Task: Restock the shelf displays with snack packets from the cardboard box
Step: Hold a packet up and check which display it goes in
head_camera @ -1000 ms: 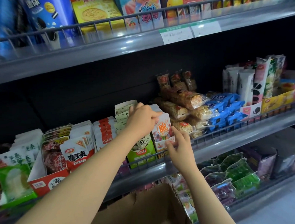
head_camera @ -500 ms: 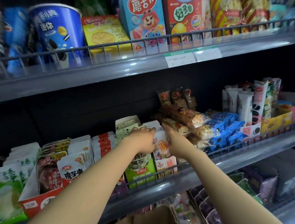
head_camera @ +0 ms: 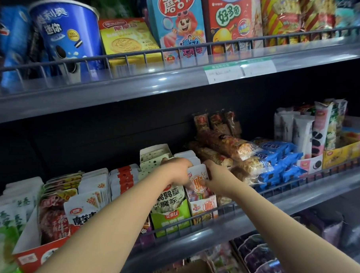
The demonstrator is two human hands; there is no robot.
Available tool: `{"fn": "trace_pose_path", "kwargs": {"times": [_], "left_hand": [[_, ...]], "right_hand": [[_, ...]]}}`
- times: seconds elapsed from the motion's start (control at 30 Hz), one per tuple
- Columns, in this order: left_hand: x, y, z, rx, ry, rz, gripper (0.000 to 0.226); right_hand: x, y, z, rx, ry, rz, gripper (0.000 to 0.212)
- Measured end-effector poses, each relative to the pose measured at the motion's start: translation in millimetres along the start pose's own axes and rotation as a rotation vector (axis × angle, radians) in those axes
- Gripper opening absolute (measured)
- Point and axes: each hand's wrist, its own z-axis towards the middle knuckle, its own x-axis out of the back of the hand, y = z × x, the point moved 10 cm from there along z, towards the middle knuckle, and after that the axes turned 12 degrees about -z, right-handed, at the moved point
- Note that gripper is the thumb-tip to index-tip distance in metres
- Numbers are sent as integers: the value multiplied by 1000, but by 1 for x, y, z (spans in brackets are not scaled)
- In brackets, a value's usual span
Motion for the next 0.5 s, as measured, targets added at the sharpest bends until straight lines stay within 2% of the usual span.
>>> {"fn": "trace_pose_path", "kwargs": {"times": [0.17, 0.27, 0.3, 0.5], "left_hand": [[5, -11, 4, 87, 166, -128, 37], [9, -13, 4, 75, 221, -186, 38], [10, -11, 5, 55, 222, -172, 41], [15, -3, -2, -134, 274, -60, 98]], "right_hand": [[-1, 0, -5, 2, 83, 80, 56], [1, -3, -9, 19, 164, 103, 65], [1, -4, -10, 23, 175, 101, 66], [0, -3, -12, 7, 188, 98, 72]]}}
